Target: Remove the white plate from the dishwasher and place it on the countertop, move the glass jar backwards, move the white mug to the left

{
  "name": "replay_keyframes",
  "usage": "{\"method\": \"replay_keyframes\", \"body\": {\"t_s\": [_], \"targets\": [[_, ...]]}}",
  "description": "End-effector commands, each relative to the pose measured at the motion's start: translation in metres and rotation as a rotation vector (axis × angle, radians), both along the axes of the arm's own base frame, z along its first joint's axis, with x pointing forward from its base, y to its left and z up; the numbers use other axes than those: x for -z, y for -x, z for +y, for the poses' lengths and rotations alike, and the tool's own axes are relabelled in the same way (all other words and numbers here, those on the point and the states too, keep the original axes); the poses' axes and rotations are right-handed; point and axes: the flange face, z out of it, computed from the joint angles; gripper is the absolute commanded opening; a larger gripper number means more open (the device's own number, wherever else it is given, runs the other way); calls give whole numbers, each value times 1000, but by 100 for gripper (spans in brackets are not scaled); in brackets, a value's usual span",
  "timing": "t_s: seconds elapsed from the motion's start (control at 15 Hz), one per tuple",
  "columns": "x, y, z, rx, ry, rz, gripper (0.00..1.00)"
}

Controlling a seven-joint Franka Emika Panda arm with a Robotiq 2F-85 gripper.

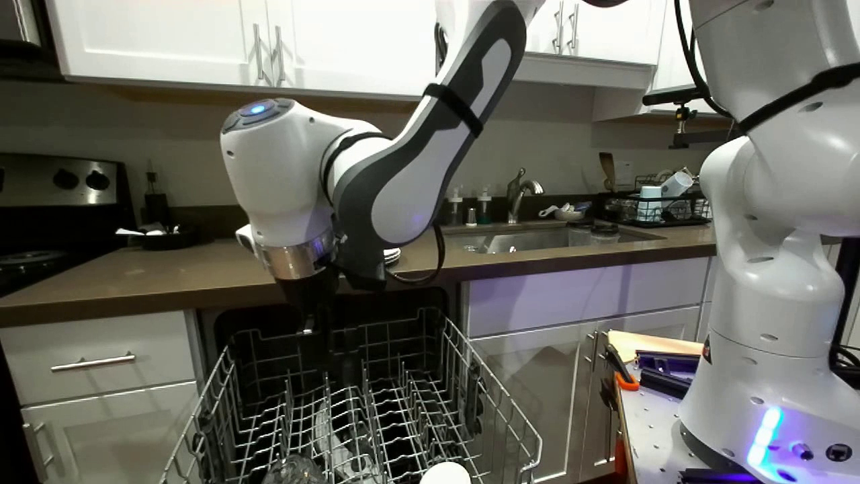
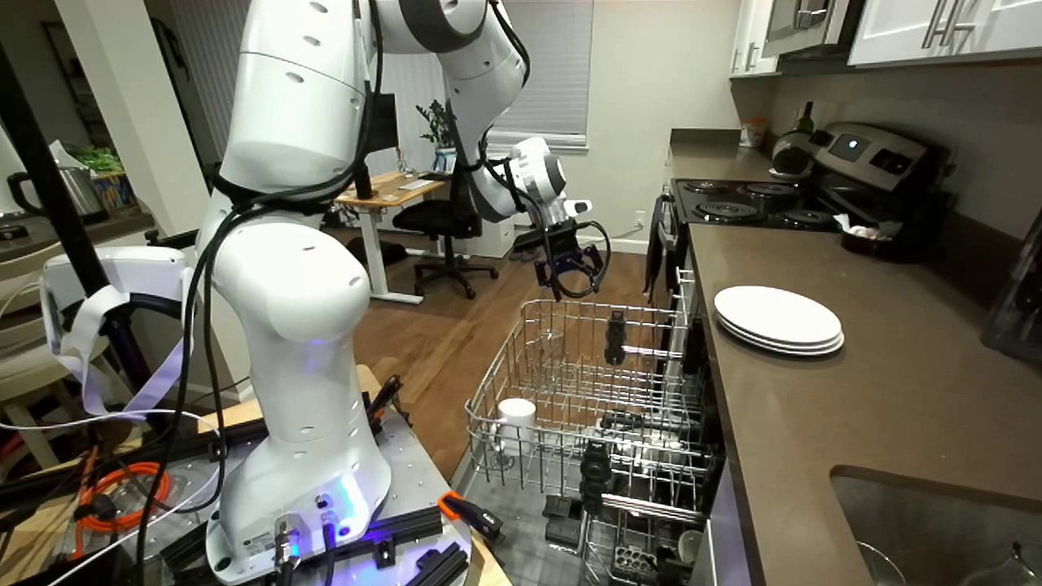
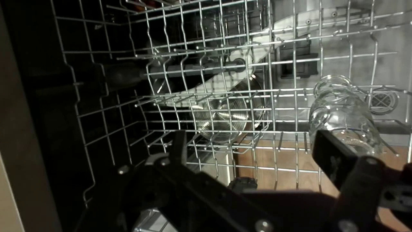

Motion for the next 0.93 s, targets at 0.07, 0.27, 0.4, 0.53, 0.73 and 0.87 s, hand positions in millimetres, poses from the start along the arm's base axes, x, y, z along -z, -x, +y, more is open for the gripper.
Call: {"method": "replay_keyframes", "body": {"t_s": [0.07,0.27,0.4,0.53,0.73,0.87], "targets": [[1,-2,-5,12,16,7,100],[8,-8,0,17,-38,-23,100],[18,-16,7,4,-98,-48,100],[29,-23,14,-19,-159,-65,100],[47,-32,20,-15,-269,-56,100],[58,-37,23,-8,-340,-34,100]]}}
